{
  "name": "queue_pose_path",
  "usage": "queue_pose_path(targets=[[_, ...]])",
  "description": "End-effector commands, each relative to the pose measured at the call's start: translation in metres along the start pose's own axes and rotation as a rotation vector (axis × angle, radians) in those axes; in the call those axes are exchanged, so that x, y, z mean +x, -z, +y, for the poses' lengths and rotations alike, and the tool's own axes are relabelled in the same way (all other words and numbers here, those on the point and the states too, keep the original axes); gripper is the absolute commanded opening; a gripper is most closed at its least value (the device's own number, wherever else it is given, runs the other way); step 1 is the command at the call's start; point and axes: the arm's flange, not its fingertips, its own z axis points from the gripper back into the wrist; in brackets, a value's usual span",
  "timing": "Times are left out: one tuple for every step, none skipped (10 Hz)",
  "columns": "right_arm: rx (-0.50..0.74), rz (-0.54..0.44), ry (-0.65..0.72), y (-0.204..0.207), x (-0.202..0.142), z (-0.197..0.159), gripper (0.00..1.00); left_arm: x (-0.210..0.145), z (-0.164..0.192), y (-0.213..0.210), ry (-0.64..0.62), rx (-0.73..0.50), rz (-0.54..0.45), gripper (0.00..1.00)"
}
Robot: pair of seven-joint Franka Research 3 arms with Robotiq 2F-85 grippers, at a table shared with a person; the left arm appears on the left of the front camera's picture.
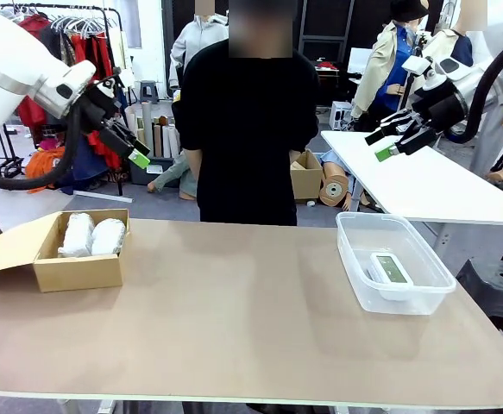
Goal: Separate and place wrapped and unwrapped clocks.
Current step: If the picked Digital clock is wrapped, place it in the Package Box ; if not, place it in the Organizing box.
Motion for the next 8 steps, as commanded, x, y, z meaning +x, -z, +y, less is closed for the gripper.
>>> queue_pose_path(targets=[[-0.001, 0.006, -0.005, -0.001, 0.001, 0.001, 1.0, -0.002, -0.001, -0.012, 0.109, -0.085, -0.059, 1.0], [-0.001, 0.006, -0.005, -0.001, 0.001, 0.001, 1.0, 0.0, 0.0, -0.015, 0.17, -0.097, -0.073, 1.0], [-0.001, 0.006, -0.005, -0.001, 0.001, 0.001, 1.0, 0.002, -0.002, -0.018, 0.21, -0.103, -0.068, 1.0], [-0.001, 0.006, -0.005, -0.001, 0.001, 0.001, 1.0, 0.005, -0.004, -0.018, 0.231, -0.102, -0.068, 1.0], [-0.001, 0.006, -0.005, -0.001, 0.001, 0.001, 1.0, 0.007, -0.006, -0.019, 0.254, -0.111, -0.06, 1.0], [-0.001, 0.006, -0.005, -0.001, 0.001, 0.001, 1.0, 0.01, -0.008, -0.018, 0.269, -0.104, -0.065, 1.0], [-0.001, 0.006, -0.005, -0.001, 0.001, 0.001, 1.0, 0.012, -0.005, -0.022, 0.269, -0.064, -0.068, 1.0], [-0.001, 0.006, -0.005, -0.001, 0.001, 0.001, 1.0, 0.014, -0.005, -0.024, 0.272, -0.021, -0.055, 1.0]])
